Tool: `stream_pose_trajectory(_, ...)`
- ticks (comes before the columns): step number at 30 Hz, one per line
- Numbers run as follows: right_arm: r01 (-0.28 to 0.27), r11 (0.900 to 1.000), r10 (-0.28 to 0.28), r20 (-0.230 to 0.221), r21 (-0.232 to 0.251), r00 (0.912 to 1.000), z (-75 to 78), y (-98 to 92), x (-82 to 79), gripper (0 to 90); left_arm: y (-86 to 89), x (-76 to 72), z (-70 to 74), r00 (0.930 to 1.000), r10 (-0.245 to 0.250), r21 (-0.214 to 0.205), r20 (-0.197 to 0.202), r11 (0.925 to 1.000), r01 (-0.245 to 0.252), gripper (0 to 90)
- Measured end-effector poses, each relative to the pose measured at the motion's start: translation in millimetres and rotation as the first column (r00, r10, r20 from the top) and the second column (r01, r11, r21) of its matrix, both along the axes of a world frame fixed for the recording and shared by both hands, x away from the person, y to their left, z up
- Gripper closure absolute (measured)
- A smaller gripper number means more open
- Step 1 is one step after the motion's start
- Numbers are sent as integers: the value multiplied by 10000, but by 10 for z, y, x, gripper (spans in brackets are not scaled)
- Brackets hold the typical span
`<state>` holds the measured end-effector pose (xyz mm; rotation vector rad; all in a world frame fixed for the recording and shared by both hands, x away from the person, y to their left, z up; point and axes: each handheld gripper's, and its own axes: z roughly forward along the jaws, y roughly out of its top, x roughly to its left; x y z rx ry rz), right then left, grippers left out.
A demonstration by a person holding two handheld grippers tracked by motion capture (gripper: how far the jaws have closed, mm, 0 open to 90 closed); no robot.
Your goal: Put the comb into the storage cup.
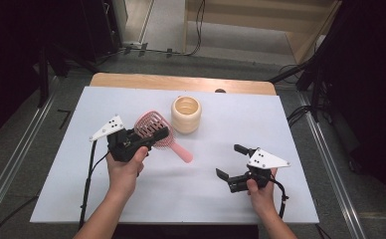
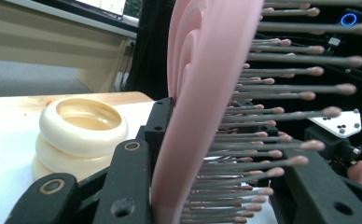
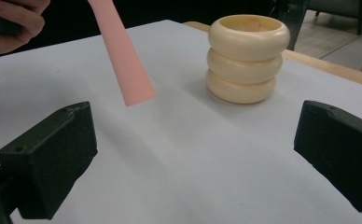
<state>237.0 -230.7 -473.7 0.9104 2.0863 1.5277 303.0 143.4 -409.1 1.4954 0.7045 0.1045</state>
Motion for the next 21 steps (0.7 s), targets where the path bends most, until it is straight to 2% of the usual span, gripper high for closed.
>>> stream_pose_trajectory(7,502,9984,-504,59,251,9987,1,-201,-2,0,10,55,39,10000,57,26,80,10000,-58,626)
stream_pose_trajectory(21,1057,9925,-1071,201,611,9940,-45,-514,-37,0,-5,197,126,9998,173,160,120,9997,-175,626)
